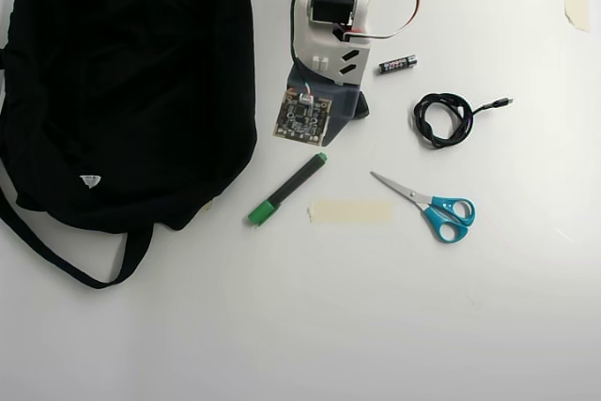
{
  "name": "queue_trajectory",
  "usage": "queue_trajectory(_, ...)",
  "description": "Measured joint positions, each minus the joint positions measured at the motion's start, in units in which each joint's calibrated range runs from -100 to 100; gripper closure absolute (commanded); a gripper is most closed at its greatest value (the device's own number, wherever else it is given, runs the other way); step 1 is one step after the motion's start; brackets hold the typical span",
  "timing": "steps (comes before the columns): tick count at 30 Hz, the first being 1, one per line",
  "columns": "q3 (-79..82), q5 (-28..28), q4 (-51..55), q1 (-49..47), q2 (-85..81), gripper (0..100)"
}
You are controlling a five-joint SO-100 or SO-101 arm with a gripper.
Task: Put the green marker into the black bag
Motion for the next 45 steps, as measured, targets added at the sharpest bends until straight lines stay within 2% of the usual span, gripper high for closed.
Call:
queue_trajectory(8, 0.0, -1.6, 0.0, 0.5, 0.2, 91)
queue_trajectory(18, -2.7, -1.6, 0.0, 2.1, 7.8, 91)
queue_trajectory(32, -6.4, -5.6, 0.0, 3.0, 11.2, 90)
queue_trajectory(45, -10.3, -6.7, 0.0, 3.2, 15.6, 90)
